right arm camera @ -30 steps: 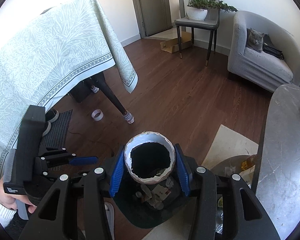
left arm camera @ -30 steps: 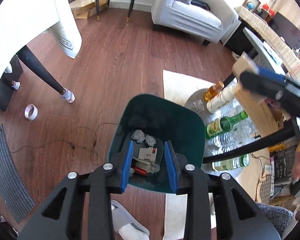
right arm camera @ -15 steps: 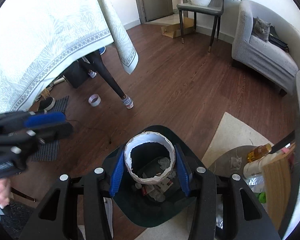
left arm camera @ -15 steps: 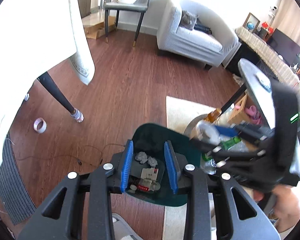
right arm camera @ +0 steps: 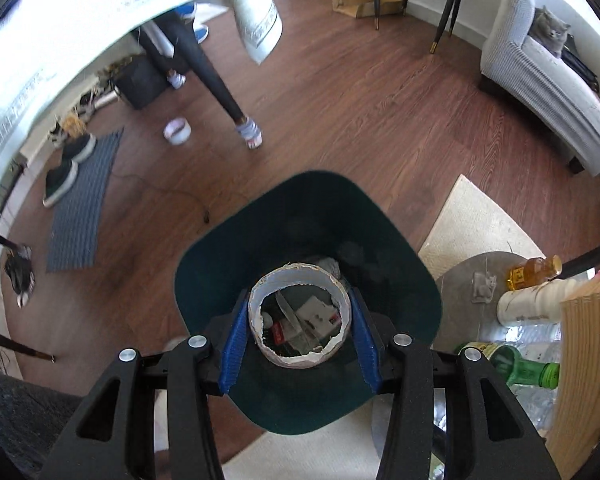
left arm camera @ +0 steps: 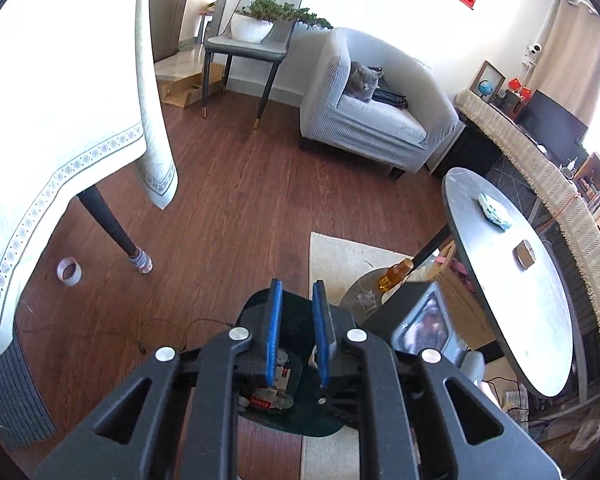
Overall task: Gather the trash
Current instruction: 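Open the right tool to drop the cardboard ring into the bin, then move both tools back over the table toward the second cardboard ring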
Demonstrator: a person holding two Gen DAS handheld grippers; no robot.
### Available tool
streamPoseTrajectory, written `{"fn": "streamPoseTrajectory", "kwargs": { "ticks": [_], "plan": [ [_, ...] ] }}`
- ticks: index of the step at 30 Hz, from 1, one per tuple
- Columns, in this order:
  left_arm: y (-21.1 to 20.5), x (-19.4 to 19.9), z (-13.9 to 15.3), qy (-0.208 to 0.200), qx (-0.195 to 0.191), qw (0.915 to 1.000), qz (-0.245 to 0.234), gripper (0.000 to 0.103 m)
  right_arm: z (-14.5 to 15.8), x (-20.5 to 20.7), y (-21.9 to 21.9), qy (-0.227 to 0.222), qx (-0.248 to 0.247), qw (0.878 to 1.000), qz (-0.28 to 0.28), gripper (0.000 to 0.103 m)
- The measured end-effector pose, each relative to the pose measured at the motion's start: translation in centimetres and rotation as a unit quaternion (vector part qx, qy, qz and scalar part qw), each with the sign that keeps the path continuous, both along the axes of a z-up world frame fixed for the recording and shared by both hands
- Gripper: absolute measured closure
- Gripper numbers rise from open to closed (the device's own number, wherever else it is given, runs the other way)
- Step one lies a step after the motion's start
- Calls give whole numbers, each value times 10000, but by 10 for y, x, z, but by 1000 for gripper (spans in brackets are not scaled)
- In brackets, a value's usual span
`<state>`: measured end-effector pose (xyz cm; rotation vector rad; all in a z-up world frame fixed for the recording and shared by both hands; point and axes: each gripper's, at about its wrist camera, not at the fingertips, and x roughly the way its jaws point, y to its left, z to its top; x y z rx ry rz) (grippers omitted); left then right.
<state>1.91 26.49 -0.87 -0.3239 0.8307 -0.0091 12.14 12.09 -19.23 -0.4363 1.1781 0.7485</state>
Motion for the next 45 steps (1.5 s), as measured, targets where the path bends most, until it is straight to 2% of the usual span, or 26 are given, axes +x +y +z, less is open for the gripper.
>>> {"fn": "streamPoseTrajectory", "kwargs": {
  "ticks": [3, 12, 17, 22, 27, 37, 45],
  "plan": [
    [-4, 1, 5, -86, 75, 9999, -29, 87, -6, -3, 0, 108, -99, 9999, 68, 54],
    [-7, 1, 18, -262, -57, 9996, -8, 87, -7, -10, -7, 204, -160, 9995, 194, 49],
    [-14, 0, 28, -387, -63, 9992, -7, 87, 4, -13, -13, 151, -40, 9996, 239, 49],
    [-21, -3, 47, -612, -27, 9981, -3, 87, 26, -18, -17, 34, 264, 9991, 344, 49],
    [-29, -3, 60, -753, -10, 9972, -10, 87, 59, -22, -25, -184, 637, 9972, 359, 56],
    [-50, 3, 71, -870, 76, 9962, -10, 87, 127, -17, -77, -768, 1386, 9874, -37, 63],
    [-83, 14, 81, -964, 174, 9949, -240, 75, 154, -6, -125, -1267, 1445, 9801, -499, 63]
  ]
}}
